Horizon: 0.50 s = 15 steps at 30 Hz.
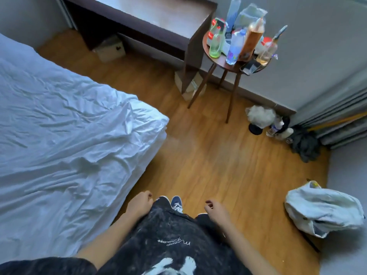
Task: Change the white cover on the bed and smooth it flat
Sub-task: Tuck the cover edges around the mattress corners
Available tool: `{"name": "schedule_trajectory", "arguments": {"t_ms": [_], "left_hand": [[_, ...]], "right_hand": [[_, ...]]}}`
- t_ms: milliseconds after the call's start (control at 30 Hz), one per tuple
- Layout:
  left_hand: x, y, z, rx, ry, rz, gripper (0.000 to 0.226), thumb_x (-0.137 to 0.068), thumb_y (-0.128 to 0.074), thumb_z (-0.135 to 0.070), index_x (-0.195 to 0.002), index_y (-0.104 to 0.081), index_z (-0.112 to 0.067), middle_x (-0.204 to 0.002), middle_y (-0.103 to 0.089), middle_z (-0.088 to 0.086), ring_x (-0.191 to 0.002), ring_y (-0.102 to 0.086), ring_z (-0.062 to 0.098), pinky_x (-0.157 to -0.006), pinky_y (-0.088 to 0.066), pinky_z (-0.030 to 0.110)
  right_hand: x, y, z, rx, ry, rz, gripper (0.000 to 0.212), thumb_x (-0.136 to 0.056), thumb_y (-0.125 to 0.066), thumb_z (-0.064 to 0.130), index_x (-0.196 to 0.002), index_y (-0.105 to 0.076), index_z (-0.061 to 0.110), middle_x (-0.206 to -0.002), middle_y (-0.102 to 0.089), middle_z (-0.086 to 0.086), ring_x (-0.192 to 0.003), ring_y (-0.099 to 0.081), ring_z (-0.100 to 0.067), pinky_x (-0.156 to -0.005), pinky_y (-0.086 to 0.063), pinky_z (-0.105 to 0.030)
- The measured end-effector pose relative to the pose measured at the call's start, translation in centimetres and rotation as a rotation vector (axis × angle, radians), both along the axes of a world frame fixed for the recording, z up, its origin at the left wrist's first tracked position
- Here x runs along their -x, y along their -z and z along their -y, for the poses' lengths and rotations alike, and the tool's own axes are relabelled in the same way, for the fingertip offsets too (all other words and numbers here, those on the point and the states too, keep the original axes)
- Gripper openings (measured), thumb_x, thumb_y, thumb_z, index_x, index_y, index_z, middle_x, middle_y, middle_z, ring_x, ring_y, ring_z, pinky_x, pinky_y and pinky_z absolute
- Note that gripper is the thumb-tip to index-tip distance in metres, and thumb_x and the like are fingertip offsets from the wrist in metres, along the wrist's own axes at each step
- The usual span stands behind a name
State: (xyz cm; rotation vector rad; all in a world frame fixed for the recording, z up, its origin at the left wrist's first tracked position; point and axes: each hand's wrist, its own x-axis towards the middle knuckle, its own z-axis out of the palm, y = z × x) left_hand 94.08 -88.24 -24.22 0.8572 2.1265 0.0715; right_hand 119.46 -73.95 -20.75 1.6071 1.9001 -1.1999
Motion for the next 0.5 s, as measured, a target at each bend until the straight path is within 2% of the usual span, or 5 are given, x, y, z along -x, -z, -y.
{"name": "schedule_trajectory", "arguments": {"t_ms": [133,300,433,500], "left_hand": [[4.4,-1.7,-7.9,-0.056,-0.103,0.022,0.035,-0.096,-0.045,-0.026,-0.127,-0.058,-0.016,-0.122,-0.063,0.002,-0.103,-0.061,0.018,-0.089,-0.05,0.035],[10.1,-1.5,-17.6,-0.079,-0.203,0.073,0.035,-0.097,-0.045,-0.023,-0.129,-0.057,-0.015,-0.125,-0.061,0.003,-0.106,-0.06,0.019,-0.085,-0.046,0.03],[15.9,0.1,-26.4,-0.068,-0.321,0.073,0.027,-0.095,-0.045,-0.022,-0.115,-0.061,-0.014,-0.119,-0.065,0.006,-0.107,-0.059,0.024,-0.086,-0.043,0.03],[19.5,1.4,-31.5,-0.053,-0.383,0.09,0.025,-0.095,-0.044,-0.023,-0.111,-0.061,-0.015,-0.119,-0.065,0.006,-0.106,-0.059,0.025,-0.086,-0.046,0.03]], "right_hand": [[6.7,-1.5,-9.5,-0.04,-0.08,0.005,0.032,-0.096,-0.048,0.026,-0.125,-0.058,0.018,-0.123,-0.063,-0.001,-0.113,-0.058,-0.02,-0.086,-0.042,-0.027],[15.9,-0.1,-21.2,-0.042,-0.203,0.018,0.032,-0.093,-0.048,0.032,-0.122,-0.059,0.024,-0.12,-0.064,0.002,-0.107,-0.059,-0.018,-0.087,-0.046,-0.029],[24.7,1.0,-31.0,-0.042,-0.357,-0.013,0.03,-0.094,-0.048,0.031,-0.118,-0.061,0.02,-0.118,-0.059,0.002,-0.093,-0.056,-0.014,-0.078,-0.042,-0.027],[29.4,2.2,-37.0,-0.057,-0.478,0.001,0.029,-0.093,-0.047,0.031,-0.117,-0.061,0.021,-0.118,-0.061,0.001,-0.098,-0.058,-0.018,-0.083,-0.045,-0.029]]}}
